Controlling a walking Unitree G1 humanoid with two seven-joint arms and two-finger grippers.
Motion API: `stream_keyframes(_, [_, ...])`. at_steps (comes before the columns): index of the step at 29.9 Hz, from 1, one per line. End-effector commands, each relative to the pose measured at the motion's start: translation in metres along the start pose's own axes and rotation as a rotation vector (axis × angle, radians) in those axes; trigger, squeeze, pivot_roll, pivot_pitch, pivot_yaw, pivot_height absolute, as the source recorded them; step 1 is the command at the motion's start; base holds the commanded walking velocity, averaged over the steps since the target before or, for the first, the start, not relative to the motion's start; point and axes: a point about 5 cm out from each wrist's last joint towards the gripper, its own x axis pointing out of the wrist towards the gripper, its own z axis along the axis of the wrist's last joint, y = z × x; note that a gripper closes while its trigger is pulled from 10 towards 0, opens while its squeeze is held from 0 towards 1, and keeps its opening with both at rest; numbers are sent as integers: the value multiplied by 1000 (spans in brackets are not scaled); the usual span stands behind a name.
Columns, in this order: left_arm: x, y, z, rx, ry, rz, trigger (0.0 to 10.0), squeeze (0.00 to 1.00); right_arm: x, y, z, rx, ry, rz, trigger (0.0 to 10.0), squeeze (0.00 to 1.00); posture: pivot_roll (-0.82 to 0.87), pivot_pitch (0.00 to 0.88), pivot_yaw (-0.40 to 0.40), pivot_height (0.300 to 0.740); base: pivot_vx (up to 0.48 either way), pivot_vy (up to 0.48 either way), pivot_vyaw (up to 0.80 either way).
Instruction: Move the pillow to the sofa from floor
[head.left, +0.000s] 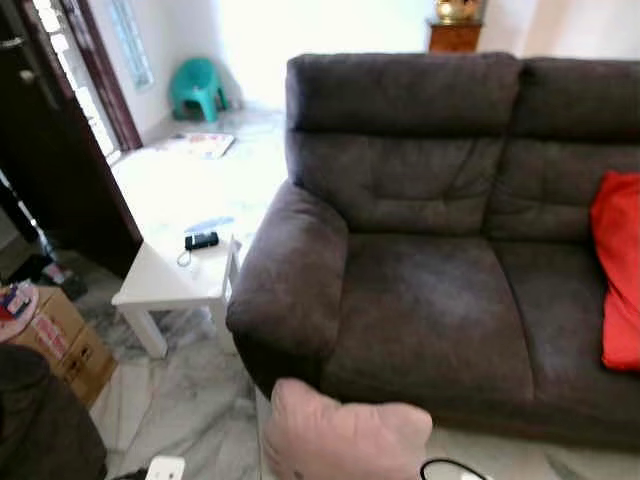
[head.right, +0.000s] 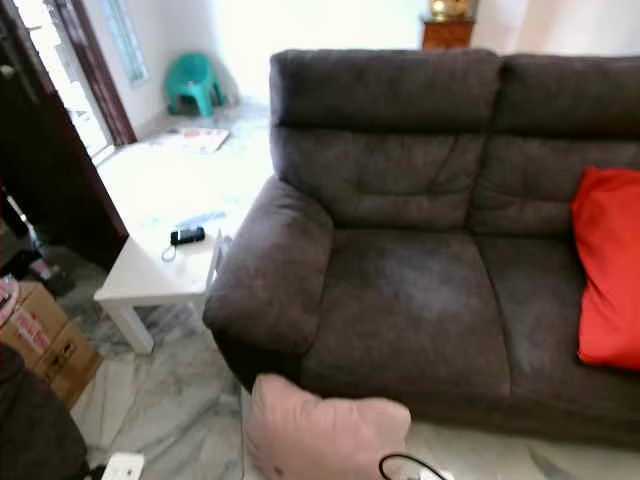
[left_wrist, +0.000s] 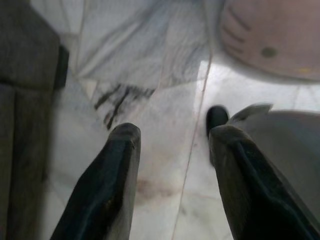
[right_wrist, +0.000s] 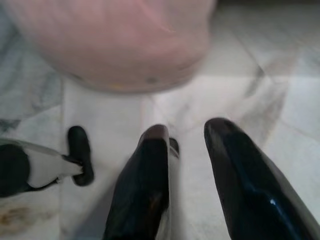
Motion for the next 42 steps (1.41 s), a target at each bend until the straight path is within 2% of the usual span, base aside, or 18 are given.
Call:
stream_keyframes(1, [0, 1, 1, 17, -1, 4, 10000, 0, 1, 6, 5, 11, -18, 12, 10000, 0, 6, 0, -12, 740, 281, 0, 0])
stream_keyframes(7, [0, 1, 1, 16, 1, 2, 10000, 0, 2, 6, 5, 2, -14, 2, 10000, 0, 5, 0, -12, 740, 272, 0, 0])
stream_keyframes(15, [0, 1, 1, 23, -3, -5, 10000, 0, 1, 0, 5, 24, -30, -45, 10000, 0, 5, 0, -11, 740, 0, 0, 0])
stream_keyframes(17, [0, 1, 1, 19, -2, -3, 10000, 0, 0, -3, 6, 36, -38, -65, 10000, 0, 7, 0, -12, 740, 0, 0, 0])
stream_keyframes(19, [0, 1, 1, 18, -3, -3, 10000, 0, 0, -14, 13, 60, -52, -84, 10000, 0, 9, 0, -12, 740, 0, 0, 0])
stream_keyframes(22, [0, 1, 1, 13, -5, -1, 10000, 0, -1, -19, 16, 62, -55, -92, 10000, 0, 10, 0, -13, 740, 0, 0, 0])
stream_keyframes(28, [0, 2, 3, 19, -18, 3, 10000, 0, 0, -17, 19, 93, -75, -92, 10000, 0, 11, 0, -11, 740, 0, 0, -383])
stream_keyframes(42, [0, 2, 4, 21, -24, 3, 10000, 0, 3, -6, 31, 72, -115, -66, 10000, 0, 15, 0, -10, 740, 0, 0, -56])
